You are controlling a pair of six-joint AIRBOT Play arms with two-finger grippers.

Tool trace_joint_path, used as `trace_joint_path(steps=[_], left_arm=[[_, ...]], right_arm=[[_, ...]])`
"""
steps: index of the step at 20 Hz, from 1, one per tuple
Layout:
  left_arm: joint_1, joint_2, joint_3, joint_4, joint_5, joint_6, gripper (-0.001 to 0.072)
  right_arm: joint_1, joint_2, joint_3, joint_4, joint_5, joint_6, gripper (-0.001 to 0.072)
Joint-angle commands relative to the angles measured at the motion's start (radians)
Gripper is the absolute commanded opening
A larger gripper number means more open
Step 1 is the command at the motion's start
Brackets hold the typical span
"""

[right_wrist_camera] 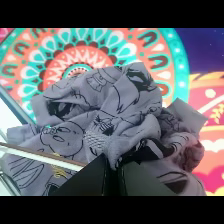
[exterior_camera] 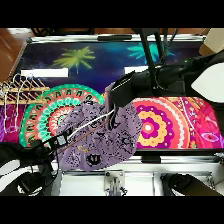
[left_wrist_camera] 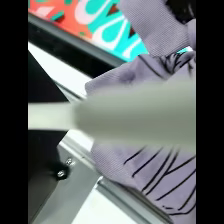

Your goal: Fold the shirts.

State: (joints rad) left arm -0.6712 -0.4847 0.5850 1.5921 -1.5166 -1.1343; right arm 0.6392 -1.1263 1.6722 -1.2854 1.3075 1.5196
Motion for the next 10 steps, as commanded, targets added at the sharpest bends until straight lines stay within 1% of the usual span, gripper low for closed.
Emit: trace_joint_path(steps=[1,2,3,4,6,7,8,10], left_arm=[[0.002,-0.081,0.024,-0.095,0.195,0.063,0.006],[-0.008,-0.106,0.039,-0.129,0.204,0.102,0.006],[-0.029,-0.132,0.05,-0.126,0.204,0.106,0.006],[-0.047,-0.152,0.051,-0.122,0.212,0.129,0.006],[-0.078,-0.191,0.053,-0.124,0.278,0.131,0.006],[-0.08,-0.212,0.053,-0.127,0.326,0.12,0.006],[-0.075,-0.232,0.053,-0.127,0.377,0.084,0.006],[-0.066,-0.268,0.053,-0.132,0.491,-0.016,0.006]], right_arm=[[0.001,-0.029,0.003,0.063,0.018,-0.014,0.0091],[0.0,-0.037,0.003,0.054,0.034,-0.014,0.0092],[0.0,-0.039,0.003,0.042,0.038,-0.014,0.0091],[0.0,-0.039,0.003,0.042,0.035,-0.014,0.0091],[0.0,-0.039,0.003,0.064,0.035,-0.013,0.0091],[0.001,-0.038,0.003,0.085,0.035,-0.012,0.0091],[0.0,-0.038,0.003,0.101,0.036,-0.009,0.0092],[0.001,-0.037,0.003,0.121,0.036,-0.008,0.0091]])
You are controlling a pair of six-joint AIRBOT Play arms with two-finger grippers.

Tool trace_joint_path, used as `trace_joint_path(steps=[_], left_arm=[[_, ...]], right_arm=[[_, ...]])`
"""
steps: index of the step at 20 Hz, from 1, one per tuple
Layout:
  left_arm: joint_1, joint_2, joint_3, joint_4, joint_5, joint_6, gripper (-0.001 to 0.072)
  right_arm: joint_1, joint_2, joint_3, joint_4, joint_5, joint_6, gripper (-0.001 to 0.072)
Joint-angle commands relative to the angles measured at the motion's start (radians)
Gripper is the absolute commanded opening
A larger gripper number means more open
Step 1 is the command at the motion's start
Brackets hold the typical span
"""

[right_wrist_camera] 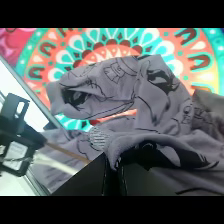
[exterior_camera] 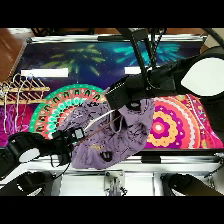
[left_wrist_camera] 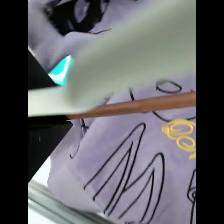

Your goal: Fold the shirts.

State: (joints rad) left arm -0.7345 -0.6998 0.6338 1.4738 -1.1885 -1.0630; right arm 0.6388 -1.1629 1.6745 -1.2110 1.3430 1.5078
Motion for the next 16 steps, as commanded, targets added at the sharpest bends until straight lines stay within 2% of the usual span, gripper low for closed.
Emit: trace_joint_path(steps=[1,3,5,7,9,11,13,14,16], left_arm=[[-0.001,-0.064,0.004,-0.02,0.205,-0.144,0.006],[0.017,-0.066,0.004,-0.028,0.223,-0.214,0.006],[0.055,-0.06,0.004,-0.027,0.189,-0.22,0.006],[0.093,-0.06,0.003,-0.024,0.1,-0.171,0.006],[0.117,-0.06,0.003,-0.026,0.023,-0.158,0.006],[0.117,-0.06,0.003,-0.102,-0.031,-0.071,0.006],[0.117,-0.06,0.003,-0.159,-0.068,-0.045,0.006],[0.117,-0.06,0.004,-0.167,-0.07,-0.038,0.006],[0.117,-0.06,0.012,-0.219,-0.069,0.029,0.006]], right_arm=[[0.001,0.001,0.001,0.047,0.0,0.003,0.0091],[0.001,0.006,0.001,0.03,-0.001,0.004,0.0091],[0.0,0.016,0.003,-0.012,-0.013,0.003,0.0092],[0.0,0.03,0.015,-0.081,-0.057,0.003,0.0091],[0.0,0.032,0.047,-0.124,-0.128,0.003,0.0091],[0.0,0.032,0.073,-0.129,-0.22,0.002,0.0091],[0.0,0.032,0.086,-0.128,-0.294,0.002,0.0091],[0.0,0.032,0.086,-0.122,-0.305,0.002,0.0091],[0.0,0.031,0.086,-0.13,-0.267,0.002,0.0091]])
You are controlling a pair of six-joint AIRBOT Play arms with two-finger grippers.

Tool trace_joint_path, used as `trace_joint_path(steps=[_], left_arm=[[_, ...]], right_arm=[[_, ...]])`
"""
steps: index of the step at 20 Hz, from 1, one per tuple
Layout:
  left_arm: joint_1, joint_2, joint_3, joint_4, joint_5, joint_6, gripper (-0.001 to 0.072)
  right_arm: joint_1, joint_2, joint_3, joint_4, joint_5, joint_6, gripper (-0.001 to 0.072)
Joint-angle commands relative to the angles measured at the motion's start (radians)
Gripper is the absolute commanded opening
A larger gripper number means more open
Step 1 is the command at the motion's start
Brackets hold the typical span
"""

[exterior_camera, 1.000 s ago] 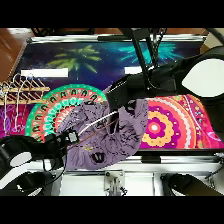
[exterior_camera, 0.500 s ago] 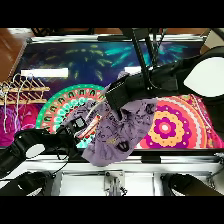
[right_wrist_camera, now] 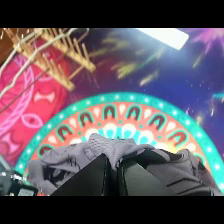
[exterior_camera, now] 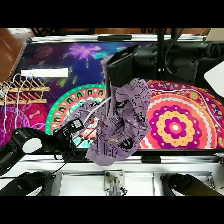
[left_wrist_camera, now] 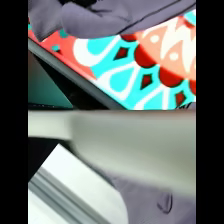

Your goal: Fold the shirts.

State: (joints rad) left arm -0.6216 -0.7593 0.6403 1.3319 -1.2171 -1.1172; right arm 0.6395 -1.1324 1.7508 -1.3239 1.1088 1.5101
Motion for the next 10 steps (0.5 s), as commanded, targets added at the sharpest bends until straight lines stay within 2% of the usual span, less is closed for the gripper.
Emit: trace_joint_path(steps=[1,3,5,8,10], left_arm=[[0.004,0.0,0.017,-0.113,-0.042,0.117,0.006],[0.004,-0.001,0.053,-0.151,-0.04,0.165,0.006],[0.004,-0.001,0.103,-0.155,-0.024,0.168,0.006],[0.004,-0.018,0.146,-0.166,0.069,0.19,0.0059],[0.004,-0.069,0.148,-0.166,0.072,0.19,0.0059]], right_arm=[[-0.001,0.001,0.01,-0.026,0.0,0.0,0.0091],[0.0,0.001,0.01,-0.047,0.065,0.001,0.0091],[0.0,0.001,0.01,-0.048,0.116,0.006,0.0091],[0.0,0.001,0.01,0.004,0.115,0.003,0.0091],[0.0,0.001,0.01,0.069,0.08,-0.006,0.0091]])
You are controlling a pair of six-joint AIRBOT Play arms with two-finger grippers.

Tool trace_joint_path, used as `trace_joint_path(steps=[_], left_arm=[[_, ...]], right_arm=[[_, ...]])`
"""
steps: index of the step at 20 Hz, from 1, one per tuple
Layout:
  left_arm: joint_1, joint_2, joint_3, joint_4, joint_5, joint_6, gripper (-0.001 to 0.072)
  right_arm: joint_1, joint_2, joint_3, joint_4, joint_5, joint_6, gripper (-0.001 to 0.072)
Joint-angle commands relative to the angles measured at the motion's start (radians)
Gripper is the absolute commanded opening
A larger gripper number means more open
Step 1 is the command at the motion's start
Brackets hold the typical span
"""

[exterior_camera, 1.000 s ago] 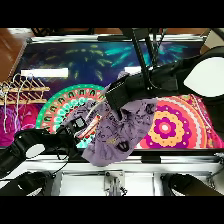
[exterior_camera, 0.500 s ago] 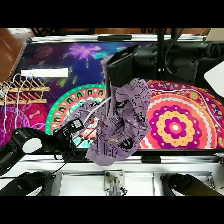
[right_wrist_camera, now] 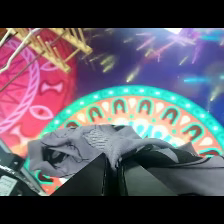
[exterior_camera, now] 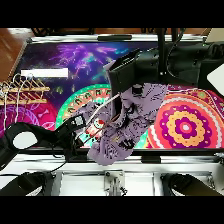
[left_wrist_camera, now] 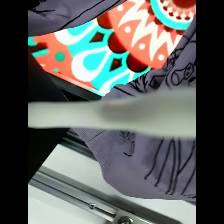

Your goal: Fold the shirts.

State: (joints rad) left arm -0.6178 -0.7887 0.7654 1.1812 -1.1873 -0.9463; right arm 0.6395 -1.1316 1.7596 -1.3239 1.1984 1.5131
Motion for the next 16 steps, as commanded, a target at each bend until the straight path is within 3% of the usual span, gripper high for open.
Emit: trace_joint_path(steps=[1,6,13,16], left_arm=[[0.0,-0.068,0.023,-0.016,0.053,0.019,0.006],[0.023,-0.11,0.051,-0.031,0.226,-0.055,0.006],[0.281,-0.077,0.061,-0.03,0.131,-0.115,0.006],[0.313,-0.071,0.067,-0.038,0.12,-0.111,0.006]], right_arm=[[0.0,0.0,0.001,0.105,-0.03,-0.014,0.0091],[0.0,0.001,0.001,0.161,-0.04,-0.023,0.0091],[0.0,0.001,0.001,0.113,-0.054,-0.028,0.0091],[0.0,0.0,0.0,0.112,-0.041,-0.021,0.0091]])
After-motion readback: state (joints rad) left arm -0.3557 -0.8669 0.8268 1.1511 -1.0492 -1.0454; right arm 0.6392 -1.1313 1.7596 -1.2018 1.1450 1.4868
